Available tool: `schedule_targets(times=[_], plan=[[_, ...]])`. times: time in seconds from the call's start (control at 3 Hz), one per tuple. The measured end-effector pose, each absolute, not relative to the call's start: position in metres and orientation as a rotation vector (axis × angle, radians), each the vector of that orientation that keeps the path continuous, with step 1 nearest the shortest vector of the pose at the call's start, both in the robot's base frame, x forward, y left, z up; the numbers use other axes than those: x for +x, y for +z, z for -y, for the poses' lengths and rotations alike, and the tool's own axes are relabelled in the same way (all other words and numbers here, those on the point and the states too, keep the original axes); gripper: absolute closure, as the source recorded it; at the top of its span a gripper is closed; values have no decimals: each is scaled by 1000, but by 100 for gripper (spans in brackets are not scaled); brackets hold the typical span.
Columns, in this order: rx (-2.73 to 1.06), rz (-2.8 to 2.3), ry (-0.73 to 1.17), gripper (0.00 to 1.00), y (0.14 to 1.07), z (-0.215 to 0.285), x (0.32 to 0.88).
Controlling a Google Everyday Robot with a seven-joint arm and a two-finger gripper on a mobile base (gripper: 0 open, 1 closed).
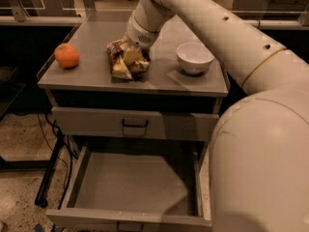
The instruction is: Place brown chip bag into middle drawer
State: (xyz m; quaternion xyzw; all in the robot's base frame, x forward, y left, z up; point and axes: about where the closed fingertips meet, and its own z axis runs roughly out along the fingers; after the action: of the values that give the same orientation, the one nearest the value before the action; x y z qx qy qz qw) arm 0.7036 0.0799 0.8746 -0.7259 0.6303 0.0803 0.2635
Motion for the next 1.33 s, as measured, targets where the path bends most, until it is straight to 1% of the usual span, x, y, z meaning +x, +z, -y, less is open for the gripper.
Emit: schedule_targets(times=[0.67, 1.33], plan=[[-1911, -1570, 148, 100, 939, -78, 683], [-1918, -1557, 119, 100, 952, -77, 670]])
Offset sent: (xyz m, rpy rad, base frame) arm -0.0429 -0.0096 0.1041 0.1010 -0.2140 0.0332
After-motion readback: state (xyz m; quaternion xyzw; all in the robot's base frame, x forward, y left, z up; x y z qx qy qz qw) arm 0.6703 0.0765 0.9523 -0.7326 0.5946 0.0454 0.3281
